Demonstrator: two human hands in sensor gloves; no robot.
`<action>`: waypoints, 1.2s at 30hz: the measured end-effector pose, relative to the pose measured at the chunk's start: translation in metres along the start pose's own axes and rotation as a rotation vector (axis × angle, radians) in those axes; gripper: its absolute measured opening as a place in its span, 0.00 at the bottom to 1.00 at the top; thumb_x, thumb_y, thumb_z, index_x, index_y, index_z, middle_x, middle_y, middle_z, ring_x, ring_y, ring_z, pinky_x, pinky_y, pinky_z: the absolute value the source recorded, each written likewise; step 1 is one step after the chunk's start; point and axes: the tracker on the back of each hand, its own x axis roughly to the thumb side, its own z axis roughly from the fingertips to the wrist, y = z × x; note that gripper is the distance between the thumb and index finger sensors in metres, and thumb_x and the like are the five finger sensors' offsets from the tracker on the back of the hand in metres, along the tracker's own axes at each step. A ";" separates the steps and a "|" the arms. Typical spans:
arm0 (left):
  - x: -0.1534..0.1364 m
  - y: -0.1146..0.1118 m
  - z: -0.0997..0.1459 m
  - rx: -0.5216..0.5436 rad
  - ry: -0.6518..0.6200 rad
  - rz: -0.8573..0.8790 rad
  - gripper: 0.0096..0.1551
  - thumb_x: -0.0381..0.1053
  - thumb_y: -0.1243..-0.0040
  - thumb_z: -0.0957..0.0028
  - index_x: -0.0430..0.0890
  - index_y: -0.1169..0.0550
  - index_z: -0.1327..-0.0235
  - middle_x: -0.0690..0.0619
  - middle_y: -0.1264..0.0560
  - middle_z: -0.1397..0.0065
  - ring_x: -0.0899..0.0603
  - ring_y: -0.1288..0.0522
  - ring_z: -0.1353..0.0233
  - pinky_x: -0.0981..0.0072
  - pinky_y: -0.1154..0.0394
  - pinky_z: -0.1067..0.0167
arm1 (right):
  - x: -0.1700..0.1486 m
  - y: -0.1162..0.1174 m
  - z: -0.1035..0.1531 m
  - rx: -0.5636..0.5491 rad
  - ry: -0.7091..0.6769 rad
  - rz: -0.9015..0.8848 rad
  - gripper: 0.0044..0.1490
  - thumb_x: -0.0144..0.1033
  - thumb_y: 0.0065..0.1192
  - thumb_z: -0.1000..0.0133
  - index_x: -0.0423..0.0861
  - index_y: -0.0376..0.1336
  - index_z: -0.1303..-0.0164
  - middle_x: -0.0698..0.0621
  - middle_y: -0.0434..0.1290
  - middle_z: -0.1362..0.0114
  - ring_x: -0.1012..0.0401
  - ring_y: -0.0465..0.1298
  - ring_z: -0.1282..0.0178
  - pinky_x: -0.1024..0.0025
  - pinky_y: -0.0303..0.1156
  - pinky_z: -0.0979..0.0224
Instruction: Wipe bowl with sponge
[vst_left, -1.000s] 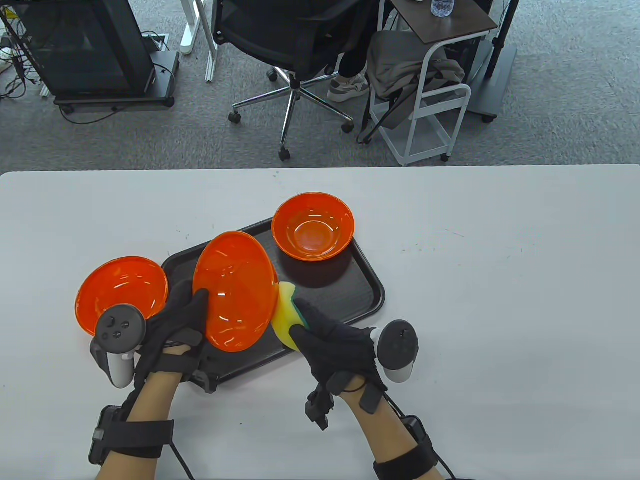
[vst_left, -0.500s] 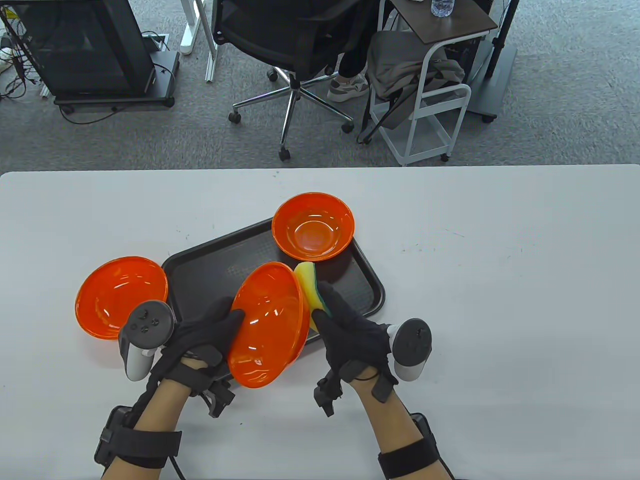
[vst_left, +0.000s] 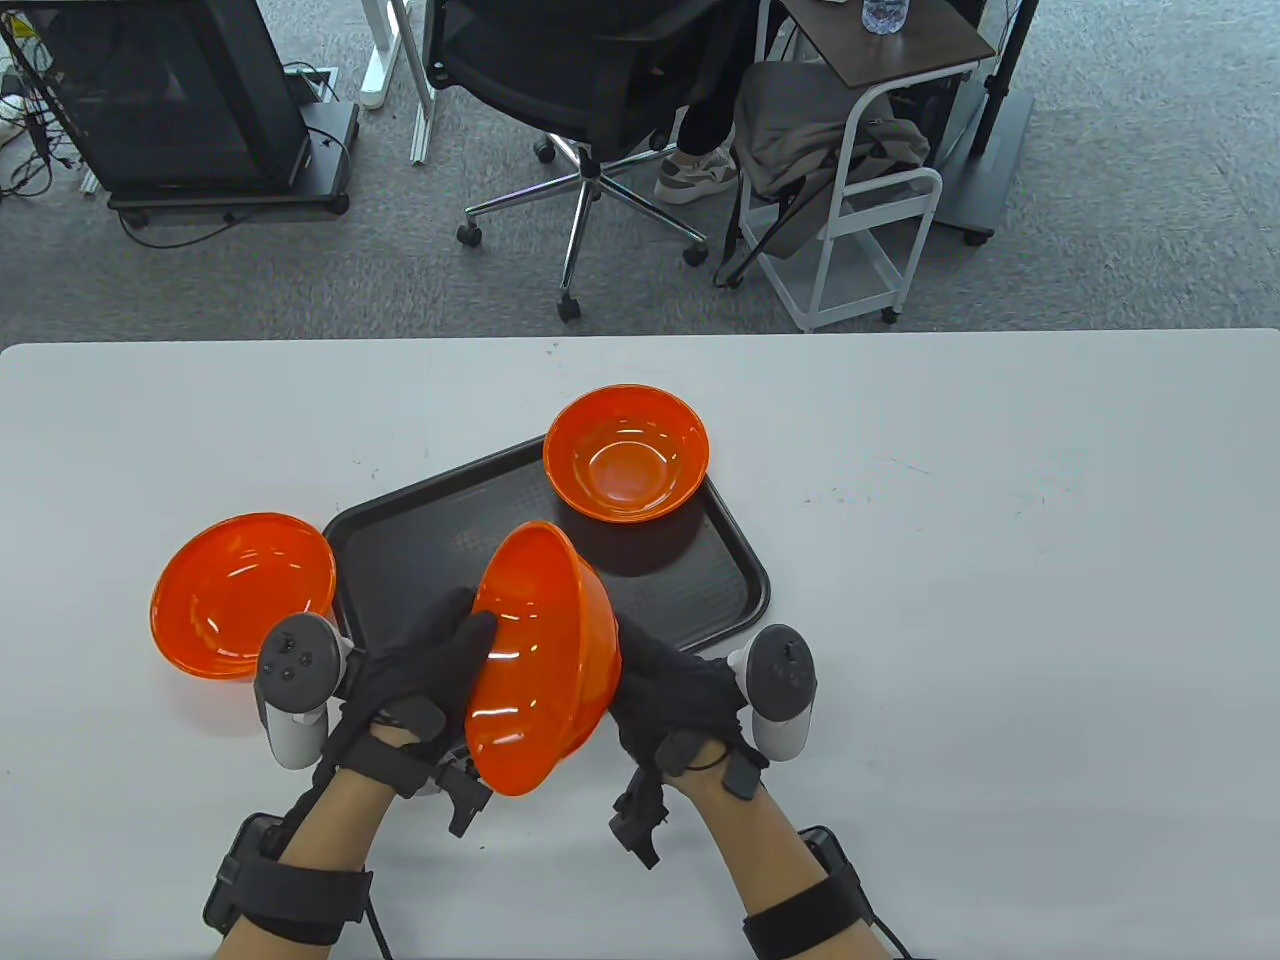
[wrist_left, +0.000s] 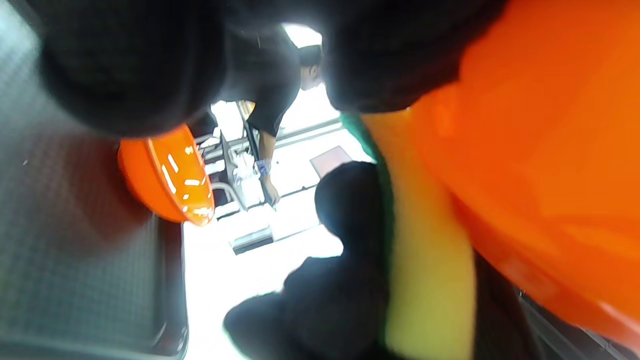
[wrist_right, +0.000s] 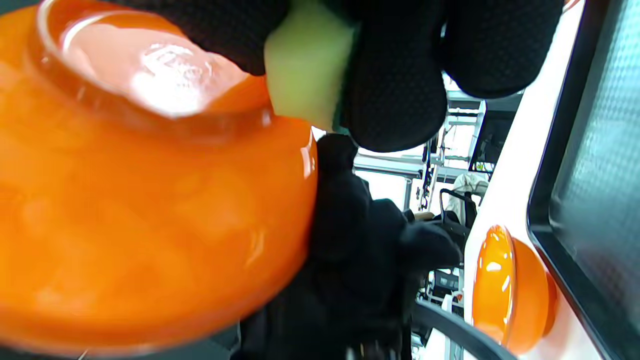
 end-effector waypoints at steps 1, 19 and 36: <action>0.000 0.003 0.001 0.036 -0.001 -0.003 0.31 0.61 0.43 0.43 0.39 0.27 0.39 0.59 0.16 0.73 0.57 0.21 0.88 0.62 0.14 0.72 | 0.001 0.004 0.000 0.022 -0.001 0.002 0.33 0.37 0.60 0.38 0.33 0.54 0.30 0.32 0.74 0.34 0.48 0.81 0.47 0.42 0.73 0.42; -0.021 0.045 0.008 0.249 0.178 -0.099 0.31 0.60 0.42 0.43 0.38 0.27 0.40 0.59 0.16 0.73 0.57 0.21 0.88 0.62 0.14 0.72 | 0.024 0.003 0.002 -0.061 -0.143 0.084 0.32 0.38 0.62 0.38 0.34 0.56 0.31 0.32 0.75 0.34 0.47 0.81 0.47 0.42 0.72 0.41; -0.005 0.014 0.003 0.091 0.029 -0.019 0.31 0.60 0.43 0.43 0.38 0.27 0.40 0.59 0.16 0.73 0.57 0.21 0.88 0.61 0.14 0.72 | 0.017 -0.002 0.003 -0.102 -0.126 0.064 0.31 0.38 0.61 0.38 0.38 0.56 0.29 0.34 0.73 0.31 0.46 0.80 0.44 0.41 0.72 0.40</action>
